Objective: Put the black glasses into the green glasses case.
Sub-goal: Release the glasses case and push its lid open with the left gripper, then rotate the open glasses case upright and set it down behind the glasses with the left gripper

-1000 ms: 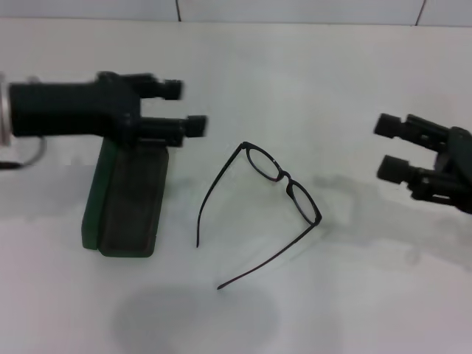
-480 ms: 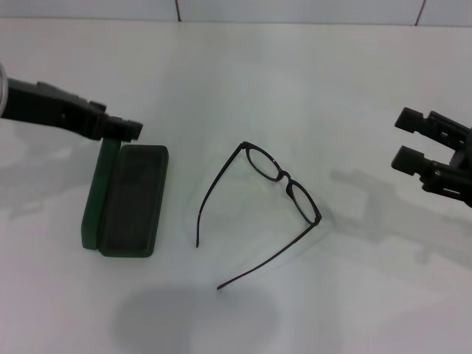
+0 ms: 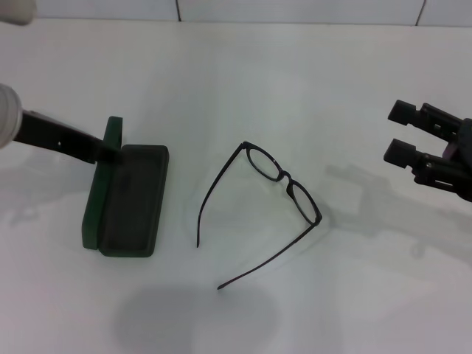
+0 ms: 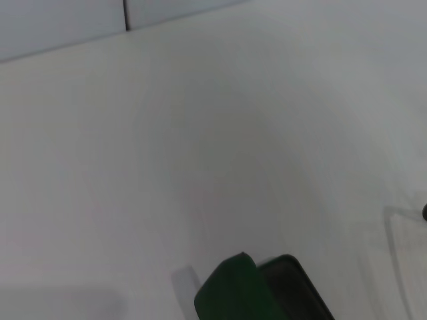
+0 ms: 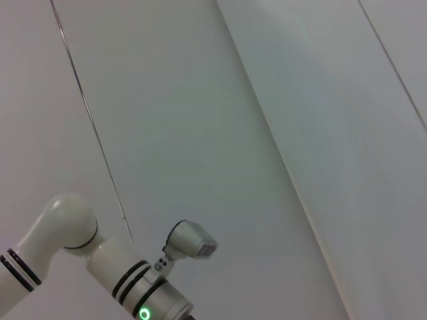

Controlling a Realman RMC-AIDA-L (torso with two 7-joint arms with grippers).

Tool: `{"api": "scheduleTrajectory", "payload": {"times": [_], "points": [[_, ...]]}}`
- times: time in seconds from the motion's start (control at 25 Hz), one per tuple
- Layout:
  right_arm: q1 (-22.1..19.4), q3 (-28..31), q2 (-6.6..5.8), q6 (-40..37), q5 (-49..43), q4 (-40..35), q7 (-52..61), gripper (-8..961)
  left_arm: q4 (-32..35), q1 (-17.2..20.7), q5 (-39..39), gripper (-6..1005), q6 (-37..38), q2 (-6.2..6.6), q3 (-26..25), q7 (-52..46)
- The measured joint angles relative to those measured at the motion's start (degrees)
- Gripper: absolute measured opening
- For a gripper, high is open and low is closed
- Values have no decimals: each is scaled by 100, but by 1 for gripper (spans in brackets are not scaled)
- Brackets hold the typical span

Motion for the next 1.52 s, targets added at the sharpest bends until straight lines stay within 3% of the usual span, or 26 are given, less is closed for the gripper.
{"api": "scheduleTrajectory", "payload": {"times": [0.4, 0.96, 1.16, 1.4, 1.52], "points": [[-51, 0, 32, 8, -1, 0, -3, 836, -492, -128, 318, 679, -109, 2, 272, -48], [-53, 0, 34, 7, 0, 2, -11, 835, -508, -196, 593, 607, -109, 18, 689, -165], [-53, 0, 38, 7, 0, 33, -12, 835, -473, -281, 572, 371, -111, 17, 698, -113], [-76, -4, 40, -7, 0, 47, -43, 834, -465, -383, 558, 199, -111, 18, 668, -19], [-136, -8, 40, -34, 0, 28, -78, 834, -425, -484, 555, 199, -111, 21, 646, 64]]}}
